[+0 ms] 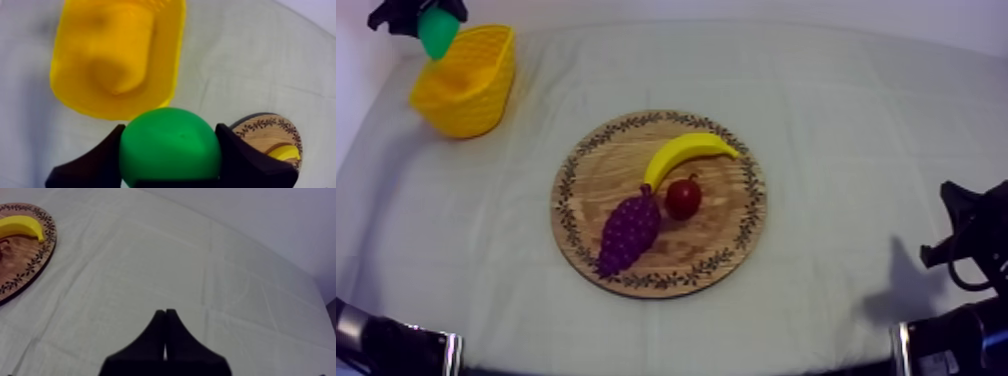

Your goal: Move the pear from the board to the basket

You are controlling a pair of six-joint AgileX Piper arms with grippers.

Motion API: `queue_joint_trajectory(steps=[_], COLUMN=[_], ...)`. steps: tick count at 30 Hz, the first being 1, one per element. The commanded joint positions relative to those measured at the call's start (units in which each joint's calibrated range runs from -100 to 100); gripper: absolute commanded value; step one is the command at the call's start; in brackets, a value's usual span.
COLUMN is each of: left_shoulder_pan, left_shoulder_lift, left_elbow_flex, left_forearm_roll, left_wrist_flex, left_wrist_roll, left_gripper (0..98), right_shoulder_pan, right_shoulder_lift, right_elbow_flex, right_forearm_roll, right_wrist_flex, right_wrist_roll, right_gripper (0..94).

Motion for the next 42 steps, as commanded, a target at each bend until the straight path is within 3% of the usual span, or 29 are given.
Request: queue_joint_trajectory(steps=[1, 8, 42], left_shoulder_pan=[-1.64, -3.68, -4.71], left_shoulder_lift=[0.94, 4.87, 21.68], left_elbow_flex=[-1.18, -5.36, -18.35], left_forearm_roll=[-0.10, 0.01, 0.15], left_wrist_flex=[0.14, 0.14, 0.12], left_wrist_roll=[-0.37, -1.17, -1.82], left_gripper=[39.2, 39.4, 39.2], right_shoulder_pan=[-0.04, -0.07, -0.33], right_shoulder_lift=[0.00, 0.00, 0.00], right_elbow_flex=[-0.02, -0.02, -0.02], right_forearm_roll=[0.04, 0.05, 0.05], right_wrist_flex=[0.09, 0.10, 0.11], right_wrist_roll=[0.02, -0.06, -0.08], right_gripper=[0.4, 0.4, 0.4])
